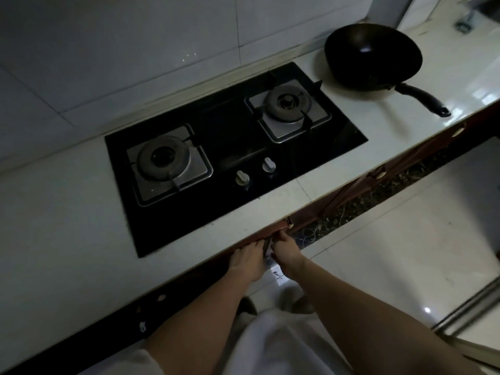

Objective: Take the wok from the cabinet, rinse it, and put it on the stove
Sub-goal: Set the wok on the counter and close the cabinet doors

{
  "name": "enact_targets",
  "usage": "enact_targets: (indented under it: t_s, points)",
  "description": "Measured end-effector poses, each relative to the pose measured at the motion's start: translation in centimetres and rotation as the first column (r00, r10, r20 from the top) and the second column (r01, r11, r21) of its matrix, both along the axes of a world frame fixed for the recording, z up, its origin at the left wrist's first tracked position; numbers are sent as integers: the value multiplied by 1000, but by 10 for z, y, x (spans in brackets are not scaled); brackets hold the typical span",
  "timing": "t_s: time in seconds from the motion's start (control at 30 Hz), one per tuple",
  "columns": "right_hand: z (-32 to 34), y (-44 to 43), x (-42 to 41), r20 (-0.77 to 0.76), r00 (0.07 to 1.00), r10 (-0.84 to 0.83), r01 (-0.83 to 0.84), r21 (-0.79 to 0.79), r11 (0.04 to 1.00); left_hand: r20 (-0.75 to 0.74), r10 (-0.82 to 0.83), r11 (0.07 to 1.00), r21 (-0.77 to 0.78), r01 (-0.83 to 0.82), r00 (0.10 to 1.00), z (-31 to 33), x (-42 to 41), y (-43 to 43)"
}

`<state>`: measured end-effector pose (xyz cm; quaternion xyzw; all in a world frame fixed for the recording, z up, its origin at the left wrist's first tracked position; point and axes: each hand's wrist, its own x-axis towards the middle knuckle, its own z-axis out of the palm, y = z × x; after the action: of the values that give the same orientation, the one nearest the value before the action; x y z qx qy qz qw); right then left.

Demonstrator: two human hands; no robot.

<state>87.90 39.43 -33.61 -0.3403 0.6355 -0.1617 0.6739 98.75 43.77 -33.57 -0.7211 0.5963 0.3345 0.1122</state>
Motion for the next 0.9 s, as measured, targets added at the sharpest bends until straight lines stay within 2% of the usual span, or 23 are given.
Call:
enact_targets:
  t_s: [0.17, 0.5, 0.6, 0.77, 0.9]
  points:
    - [1, -19, -3, 27, 1000, 1, -2, 23, 1000, 29, -57, 997, 59, 55, 998, 3, -5, -18]
    - [-6, -38, -14, -10, 973, 229, -229, 11, 973, 26, 21, 988, 152, -25, 999, 3, -10, -33]
    - [0, -39, -16, -74, 959, 274, -275, -6, 961, 24, 45, 985, 163, -49, 999, 2, -11, -36]
    - [15, -42, -18, -241, 949, 201, -230, -96, 969, 30, 10, 983, 184, -16, 1000, 17, -14, -50]
    - [33, -46, -31, -368, 910, 189, -271, -185, 945, -15, -46, 993, 109, 48, 999, 47, -16, -73]
